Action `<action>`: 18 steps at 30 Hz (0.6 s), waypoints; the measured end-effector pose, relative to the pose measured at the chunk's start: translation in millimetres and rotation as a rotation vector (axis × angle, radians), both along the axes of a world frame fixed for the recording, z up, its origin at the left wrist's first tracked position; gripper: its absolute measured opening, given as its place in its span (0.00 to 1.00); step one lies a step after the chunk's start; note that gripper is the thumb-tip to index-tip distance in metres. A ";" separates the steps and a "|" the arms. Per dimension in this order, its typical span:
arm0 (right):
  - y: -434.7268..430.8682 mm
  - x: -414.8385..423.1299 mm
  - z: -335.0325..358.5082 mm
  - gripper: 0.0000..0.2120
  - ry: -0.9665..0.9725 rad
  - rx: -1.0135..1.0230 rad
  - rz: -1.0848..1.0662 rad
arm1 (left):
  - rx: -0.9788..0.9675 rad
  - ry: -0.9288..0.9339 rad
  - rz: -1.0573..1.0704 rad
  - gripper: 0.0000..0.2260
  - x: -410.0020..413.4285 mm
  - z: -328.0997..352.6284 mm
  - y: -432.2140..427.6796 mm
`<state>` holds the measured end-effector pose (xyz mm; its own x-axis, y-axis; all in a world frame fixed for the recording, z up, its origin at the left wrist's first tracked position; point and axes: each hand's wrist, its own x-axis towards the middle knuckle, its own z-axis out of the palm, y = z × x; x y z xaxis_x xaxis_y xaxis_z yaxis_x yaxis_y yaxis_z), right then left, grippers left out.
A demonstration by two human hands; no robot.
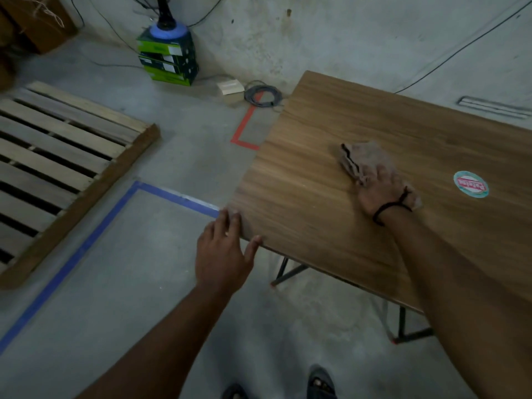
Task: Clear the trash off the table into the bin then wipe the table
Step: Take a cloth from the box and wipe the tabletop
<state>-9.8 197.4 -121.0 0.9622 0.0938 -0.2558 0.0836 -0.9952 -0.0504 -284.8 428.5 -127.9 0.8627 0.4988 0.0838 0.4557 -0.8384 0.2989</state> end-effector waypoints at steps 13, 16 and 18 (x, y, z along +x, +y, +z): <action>129.4 -61.8 16.4 0.27 0.017 0.093 0.396 | 0.048 0.018 -0.069 0.33 0.5 8.4 11.7; 134.0 -32.2 10.9 0.30 0.023 0.041 0.199 | 0.048 0.041 -0.077 0.33 4.4 11.0 13.6; 152.4 -45.3 8.4 0.32 0.038 0.088 0.203 | 0.030 0.034 -0.076 0.33 4.3 9.4 17.0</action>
<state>-55.1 349.8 -112.6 0.9110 0.3084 -0.2740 0.2783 -0.9497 -0.1436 -280.4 445.5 -118.6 0.9007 0.4291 0.0680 0.3995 -0.8795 0.2585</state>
